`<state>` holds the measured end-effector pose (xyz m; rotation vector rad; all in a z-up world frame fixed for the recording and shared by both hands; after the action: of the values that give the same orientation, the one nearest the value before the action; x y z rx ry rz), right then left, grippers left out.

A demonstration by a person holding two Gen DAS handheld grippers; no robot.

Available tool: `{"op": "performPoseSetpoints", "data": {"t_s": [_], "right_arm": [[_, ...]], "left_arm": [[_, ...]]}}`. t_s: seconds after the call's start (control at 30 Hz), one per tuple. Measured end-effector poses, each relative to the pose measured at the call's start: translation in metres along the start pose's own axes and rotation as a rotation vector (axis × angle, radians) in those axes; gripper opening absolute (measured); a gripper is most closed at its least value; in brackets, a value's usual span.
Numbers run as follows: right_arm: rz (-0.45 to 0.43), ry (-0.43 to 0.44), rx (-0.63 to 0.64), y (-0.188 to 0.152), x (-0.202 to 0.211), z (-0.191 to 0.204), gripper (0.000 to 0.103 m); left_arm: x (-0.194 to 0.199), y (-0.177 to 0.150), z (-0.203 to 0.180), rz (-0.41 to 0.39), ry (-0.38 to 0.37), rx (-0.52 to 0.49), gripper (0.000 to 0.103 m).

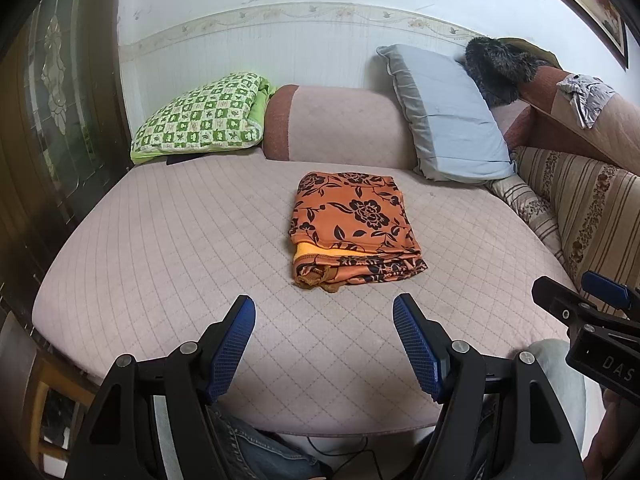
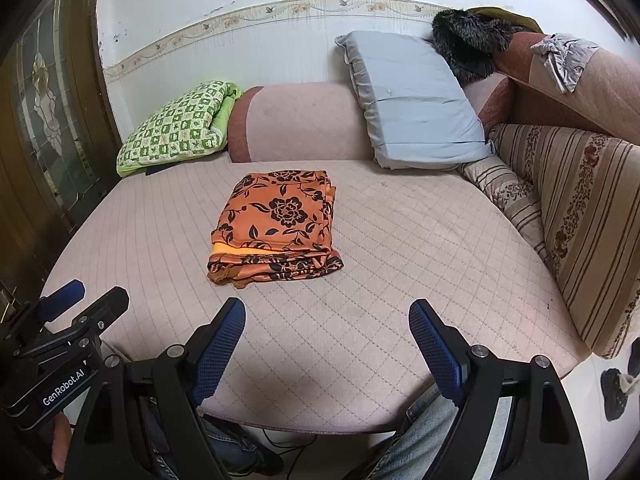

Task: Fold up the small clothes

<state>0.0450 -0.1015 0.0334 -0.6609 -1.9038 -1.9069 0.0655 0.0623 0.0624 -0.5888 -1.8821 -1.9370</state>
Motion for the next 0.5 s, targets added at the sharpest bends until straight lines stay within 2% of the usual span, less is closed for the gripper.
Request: {"op": "performPoseSetpoints", "data": {"t_s": [0.5], "right_arm": [[0.002,-0.002,0.006,0.0012,-0.0007,0.0010,0.086]], "left_arm": [[0.0009,0.0003,0.0017,-0.005,-0.001,-0.005,0.072]]}}
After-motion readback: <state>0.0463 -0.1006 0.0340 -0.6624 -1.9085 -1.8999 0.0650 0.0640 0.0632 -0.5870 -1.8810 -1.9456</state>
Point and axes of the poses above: each gripper's, at about its wrist camera, not at the fingertips, and x roughly against the way its jaws point, z to its left, y to its top, the point moved 7 cm from there along -x, roughly the way its jaws point, and after that the axes turned 12 degrees about -z, right-handed, at the moved point
